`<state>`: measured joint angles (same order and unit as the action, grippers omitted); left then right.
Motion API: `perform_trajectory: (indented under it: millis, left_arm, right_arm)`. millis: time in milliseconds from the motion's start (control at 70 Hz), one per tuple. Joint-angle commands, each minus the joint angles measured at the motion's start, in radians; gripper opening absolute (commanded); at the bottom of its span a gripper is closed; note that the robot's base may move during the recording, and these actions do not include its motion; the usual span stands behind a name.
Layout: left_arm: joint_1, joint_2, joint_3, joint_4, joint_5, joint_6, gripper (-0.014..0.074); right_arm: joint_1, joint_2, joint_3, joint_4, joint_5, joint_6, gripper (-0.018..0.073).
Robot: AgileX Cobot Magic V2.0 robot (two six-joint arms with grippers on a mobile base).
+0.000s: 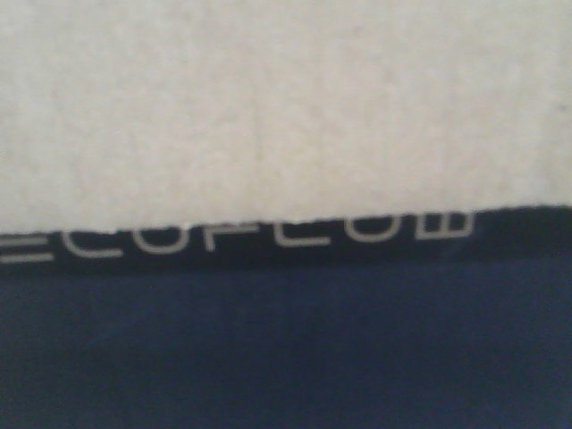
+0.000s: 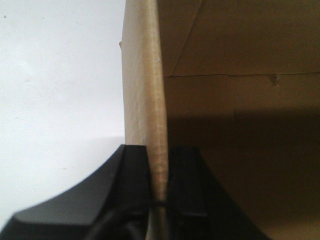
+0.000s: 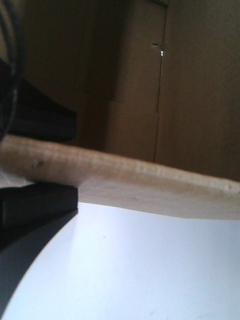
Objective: Grab box from left shelf to table start
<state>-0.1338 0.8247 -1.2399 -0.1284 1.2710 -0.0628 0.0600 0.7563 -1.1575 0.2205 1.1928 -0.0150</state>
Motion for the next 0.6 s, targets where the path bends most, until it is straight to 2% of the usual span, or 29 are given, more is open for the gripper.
perform_trajectory:
  millis: [0, 585]
  left_arm:
    - [-0.01, -0.004, -0.03, -0.034, -0.045, 0.011, -0.0104]
    - [-0.01, -0.004, -0.03, -0.034, -0.045, 0.011, -0.0104]
  right_arm:
    - [-0.002, -0.003, -0.036, 0.043, -0.101, -0.009, 0.0059]
    - [-0.002, -0.003, -0.036, 0.043, -0.101, -0.009, 0.0059]
